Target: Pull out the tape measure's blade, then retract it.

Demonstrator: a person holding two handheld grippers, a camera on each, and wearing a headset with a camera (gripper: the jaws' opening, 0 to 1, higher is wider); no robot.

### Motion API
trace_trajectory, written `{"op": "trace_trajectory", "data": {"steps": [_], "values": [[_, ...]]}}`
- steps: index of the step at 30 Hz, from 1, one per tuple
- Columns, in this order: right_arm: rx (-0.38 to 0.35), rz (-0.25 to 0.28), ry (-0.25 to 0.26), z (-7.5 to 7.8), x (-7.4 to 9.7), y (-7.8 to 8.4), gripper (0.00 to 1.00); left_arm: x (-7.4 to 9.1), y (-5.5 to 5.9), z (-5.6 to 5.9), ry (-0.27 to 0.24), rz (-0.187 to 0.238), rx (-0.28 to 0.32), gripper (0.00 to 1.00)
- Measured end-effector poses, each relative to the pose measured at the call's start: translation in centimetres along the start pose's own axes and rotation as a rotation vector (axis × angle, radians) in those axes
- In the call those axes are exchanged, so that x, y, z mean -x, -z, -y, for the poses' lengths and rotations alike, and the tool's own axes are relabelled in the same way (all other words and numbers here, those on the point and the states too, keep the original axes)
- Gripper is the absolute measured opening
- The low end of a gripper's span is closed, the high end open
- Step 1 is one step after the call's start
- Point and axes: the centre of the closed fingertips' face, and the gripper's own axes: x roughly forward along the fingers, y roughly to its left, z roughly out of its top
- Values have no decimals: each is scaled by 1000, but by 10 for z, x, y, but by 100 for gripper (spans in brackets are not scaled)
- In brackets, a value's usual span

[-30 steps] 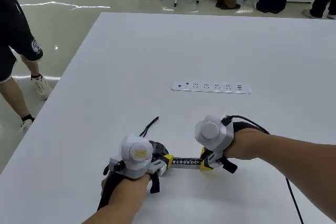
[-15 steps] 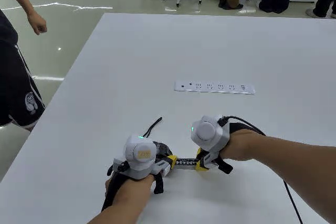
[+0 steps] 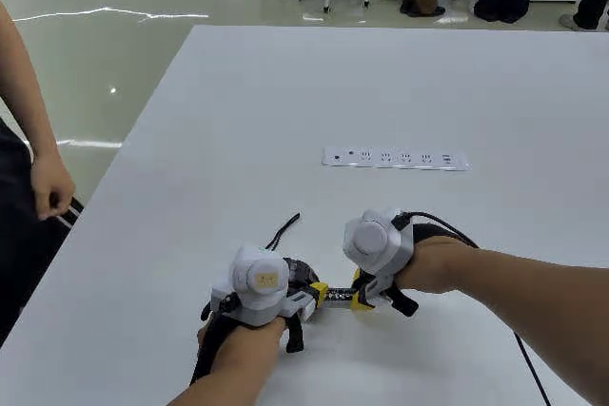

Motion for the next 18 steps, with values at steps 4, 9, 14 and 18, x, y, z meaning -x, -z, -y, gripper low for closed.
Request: {"op": "trace_trajectory", "data": {"steps": [4,9,14,18], "values": [[-2,7,-3,-1,-2,-7,13,0,0,0,0,0,1,60],[-7,19,-7,-2,-4,-11,13,0,0,1,0,2,-1,60],[-15,37,-9,-2,-8,-18,13,0,-1,0,0,2,1,60],[-30,51,-8,-2,-14,-23,13,0,-1,0,2,2,6,60]]}}
